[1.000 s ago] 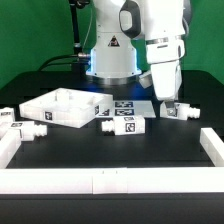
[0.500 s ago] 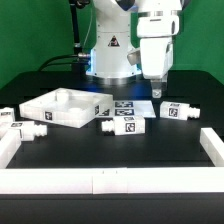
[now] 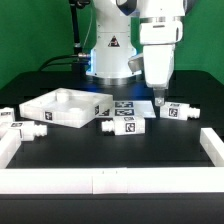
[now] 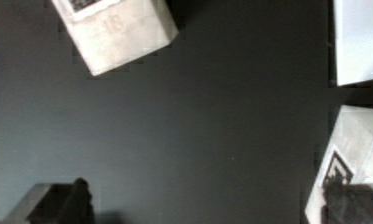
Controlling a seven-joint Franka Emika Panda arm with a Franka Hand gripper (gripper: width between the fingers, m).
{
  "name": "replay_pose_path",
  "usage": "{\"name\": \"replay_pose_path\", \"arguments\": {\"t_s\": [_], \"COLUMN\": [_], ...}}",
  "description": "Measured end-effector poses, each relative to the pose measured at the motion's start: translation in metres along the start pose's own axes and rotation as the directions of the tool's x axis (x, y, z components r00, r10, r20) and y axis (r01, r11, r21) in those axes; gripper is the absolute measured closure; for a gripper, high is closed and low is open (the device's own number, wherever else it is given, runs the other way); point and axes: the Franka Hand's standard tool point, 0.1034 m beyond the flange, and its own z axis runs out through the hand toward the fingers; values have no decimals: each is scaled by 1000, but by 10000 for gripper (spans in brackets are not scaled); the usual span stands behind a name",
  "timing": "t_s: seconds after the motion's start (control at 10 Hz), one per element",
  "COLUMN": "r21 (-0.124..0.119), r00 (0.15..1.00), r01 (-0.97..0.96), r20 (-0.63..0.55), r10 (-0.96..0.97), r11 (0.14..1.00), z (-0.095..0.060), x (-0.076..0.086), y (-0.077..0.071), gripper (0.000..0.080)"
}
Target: Assemble one leg
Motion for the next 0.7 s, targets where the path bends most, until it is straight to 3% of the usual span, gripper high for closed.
{"name": "replay_pose_path", "arguments": {"t_s": [0.1, 0.3, 0.5, 0.7], "r21": [15, 8, 36, 64], "r00": [999, 995, 996, 996], "r01": [46, 94, 77, 69], "r20": [17, 29, 42, 45], "r10": [-46, -95, -79, -72], "r11": [999, 995, 996, 996], "z": [1, 1, 16, 31], "x": [-10, -29, -39, -42], "y": [7, 37, 45, 35], "gripper": [151, 151, 151, 151]}}
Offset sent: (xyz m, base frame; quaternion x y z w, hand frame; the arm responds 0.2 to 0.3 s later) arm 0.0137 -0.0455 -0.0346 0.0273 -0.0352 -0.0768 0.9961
